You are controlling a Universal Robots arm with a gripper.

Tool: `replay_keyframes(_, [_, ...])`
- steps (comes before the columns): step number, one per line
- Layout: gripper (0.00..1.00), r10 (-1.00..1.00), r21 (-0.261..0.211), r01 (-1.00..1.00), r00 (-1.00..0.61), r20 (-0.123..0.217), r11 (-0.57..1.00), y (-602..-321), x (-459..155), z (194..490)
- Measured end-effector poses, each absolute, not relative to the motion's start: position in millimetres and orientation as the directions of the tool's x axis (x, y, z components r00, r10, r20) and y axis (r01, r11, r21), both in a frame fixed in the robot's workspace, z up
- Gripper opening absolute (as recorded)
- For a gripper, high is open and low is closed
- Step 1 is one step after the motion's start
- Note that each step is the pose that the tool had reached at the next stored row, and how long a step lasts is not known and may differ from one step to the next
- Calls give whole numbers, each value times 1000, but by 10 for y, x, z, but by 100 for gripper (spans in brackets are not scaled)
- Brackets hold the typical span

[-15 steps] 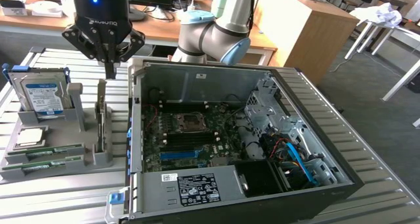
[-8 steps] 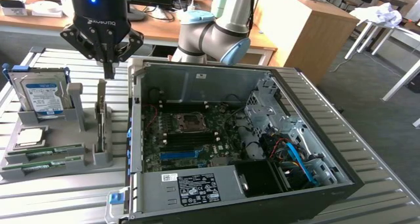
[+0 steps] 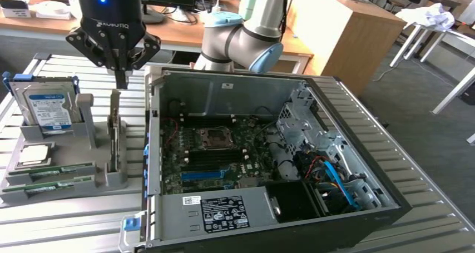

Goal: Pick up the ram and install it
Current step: 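Reach for the ram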

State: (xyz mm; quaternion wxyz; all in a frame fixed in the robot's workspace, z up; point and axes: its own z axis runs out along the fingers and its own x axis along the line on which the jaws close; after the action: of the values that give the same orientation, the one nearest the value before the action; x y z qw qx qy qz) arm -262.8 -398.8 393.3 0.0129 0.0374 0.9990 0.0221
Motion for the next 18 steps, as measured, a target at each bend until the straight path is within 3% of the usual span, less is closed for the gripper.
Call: replay_keyframes(18, [11,75,45,74,-997,-24,996,-3988,-2693,3933])
